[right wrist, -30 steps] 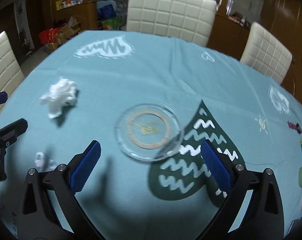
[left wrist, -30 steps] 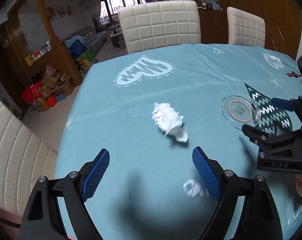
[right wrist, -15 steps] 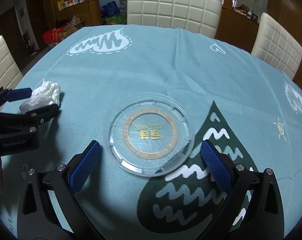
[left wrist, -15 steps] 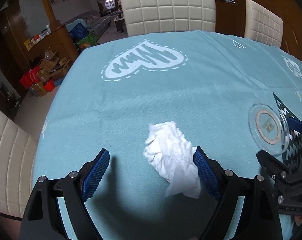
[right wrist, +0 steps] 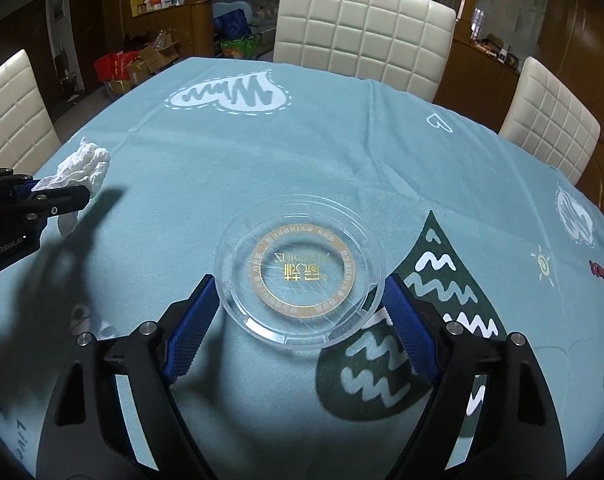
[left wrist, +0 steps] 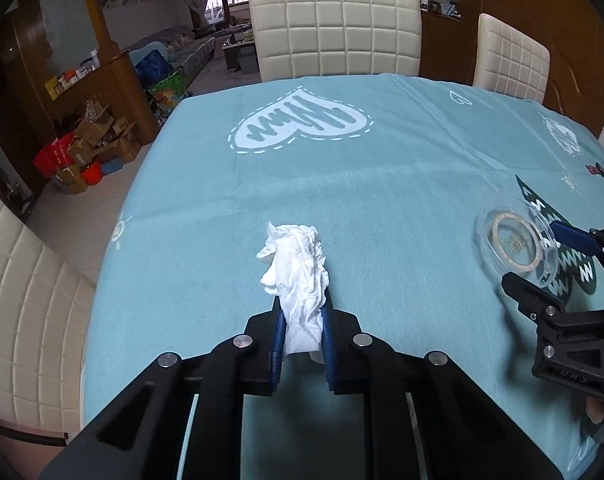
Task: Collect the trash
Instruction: 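Grasp the crumpled white tissue with the left gripper while the right grasps the clear round lid, then carry the tissue over the bin and open the left gripper while the right holds the lid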
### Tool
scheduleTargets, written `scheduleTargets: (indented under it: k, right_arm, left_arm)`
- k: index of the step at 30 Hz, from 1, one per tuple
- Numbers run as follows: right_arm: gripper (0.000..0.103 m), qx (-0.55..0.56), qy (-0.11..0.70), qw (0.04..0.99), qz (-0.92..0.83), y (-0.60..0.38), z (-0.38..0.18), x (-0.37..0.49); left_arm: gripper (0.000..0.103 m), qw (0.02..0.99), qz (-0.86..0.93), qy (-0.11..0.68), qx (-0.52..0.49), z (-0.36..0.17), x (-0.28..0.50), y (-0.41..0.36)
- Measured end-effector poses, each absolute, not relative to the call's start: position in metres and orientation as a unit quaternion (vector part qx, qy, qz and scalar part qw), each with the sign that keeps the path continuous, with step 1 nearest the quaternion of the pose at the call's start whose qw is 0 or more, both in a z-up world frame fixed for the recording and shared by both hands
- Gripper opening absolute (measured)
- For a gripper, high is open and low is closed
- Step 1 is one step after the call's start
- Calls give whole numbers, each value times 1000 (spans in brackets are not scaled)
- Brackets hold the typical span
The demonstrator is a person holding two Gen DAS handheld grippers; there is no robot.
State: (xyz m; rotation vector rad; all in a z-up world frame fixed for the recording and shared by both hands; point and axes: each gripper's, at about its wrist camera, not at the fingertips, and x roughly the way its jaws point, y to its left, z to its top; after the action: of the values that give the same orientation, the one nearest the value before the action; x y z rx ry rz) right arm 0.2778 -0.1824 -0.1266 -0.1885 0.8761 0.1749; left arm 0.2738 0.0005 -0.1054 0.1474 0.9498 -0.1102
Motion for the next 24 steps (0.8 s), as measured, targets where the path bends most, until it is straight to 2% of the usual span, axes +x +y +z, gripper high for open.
scheduleTargets:
  k: [24]
  right_arm:
    - [83,-161,367,898,182,-48,-73,194]
  left_arm:
    - [16,913,18,402,65,-63,153,104]
